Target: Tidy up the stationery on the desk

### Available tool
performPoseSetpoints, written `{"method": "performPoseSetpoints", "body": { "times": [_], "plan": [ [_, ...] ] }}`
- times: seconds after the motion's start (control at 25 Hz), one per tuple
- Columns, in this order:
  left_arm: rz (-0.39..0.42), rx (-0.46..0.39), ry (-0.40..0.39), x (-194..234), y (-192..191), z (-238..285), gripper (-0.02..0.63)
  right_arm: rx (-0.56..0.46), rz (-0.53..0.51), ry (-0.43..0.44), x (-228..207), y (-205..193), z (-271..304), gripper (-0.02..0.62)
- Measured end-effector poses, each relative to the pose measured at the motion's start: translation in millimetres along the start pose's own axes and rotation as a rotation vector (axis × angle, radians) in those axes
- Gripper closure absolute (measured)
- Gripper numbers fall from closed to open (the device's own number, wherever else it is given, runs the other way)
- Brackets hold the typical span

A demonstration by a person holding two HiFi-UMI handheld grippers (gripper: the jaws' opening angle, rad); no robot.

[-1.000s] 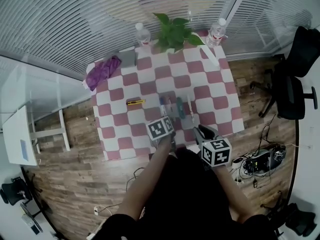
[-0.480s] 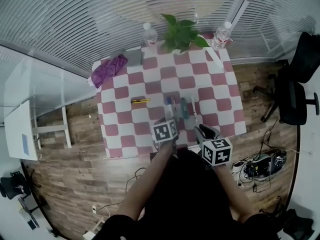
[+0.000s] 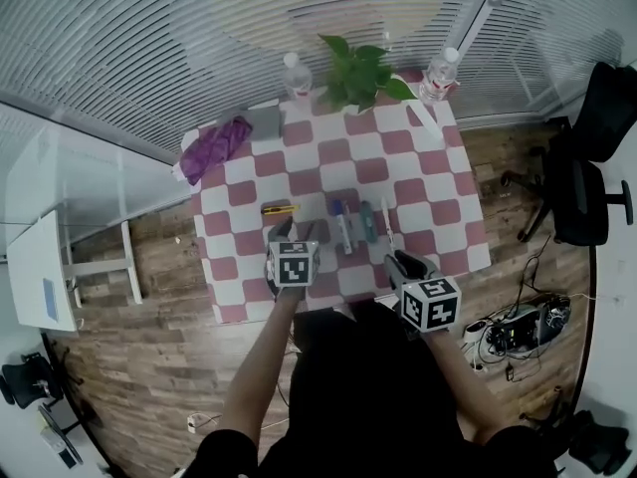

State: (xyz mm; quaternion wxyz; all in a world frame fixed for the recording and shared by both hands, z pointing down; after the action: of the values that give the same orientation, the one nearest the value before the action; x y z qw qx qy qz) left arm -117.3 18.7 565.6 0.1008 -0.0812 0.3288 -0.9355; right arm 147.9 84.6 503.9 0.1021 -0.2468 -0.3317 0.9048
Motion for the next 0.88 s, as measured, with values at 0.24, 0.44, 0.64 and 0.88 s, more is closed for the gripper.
{"method": "performPoseSetpoints", "body": {
  "times": [0.24,0.44,0.64,0.88],
  "plan": [
    [0.280,0.047,-0.072,45.3,10.4,19.2,0.368,0.011,0.012,-0.040,5.2,0.4,0.9,0.495],
    [0.414,0.098,-0.132,67.2,13.1,34.8,0.370,0.020,0.021,-0.063,11.7,0.3,5.9,0.495],
    [0.523,0.156,-0.210,74.1,15.0,47.3,0.370,0.033,0.030,-0.075,16.0,0.4,8.6,0.495],
    [0.544,0.191,-0.229,77.2,9.6,53.3,0.464,0.033,0.031,-0.083,14.8,0.1,8.5,0.499]
  ]
}}
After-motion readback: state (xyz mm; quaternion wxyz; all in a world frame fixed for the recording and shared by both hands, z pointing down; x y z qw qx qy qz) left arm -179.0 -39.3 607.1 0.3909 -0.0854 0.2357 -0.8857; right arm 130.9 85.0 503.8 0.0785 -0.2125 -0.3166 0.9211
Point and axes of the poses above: the fingertips, and each gripper's own axes: z forward along the fingers, x to its left, y out of its top, the point moved 10 cm from there along -z, backward along the fingers, and after that the axes turned 3 degrees about -x, right-handed, at the moved point
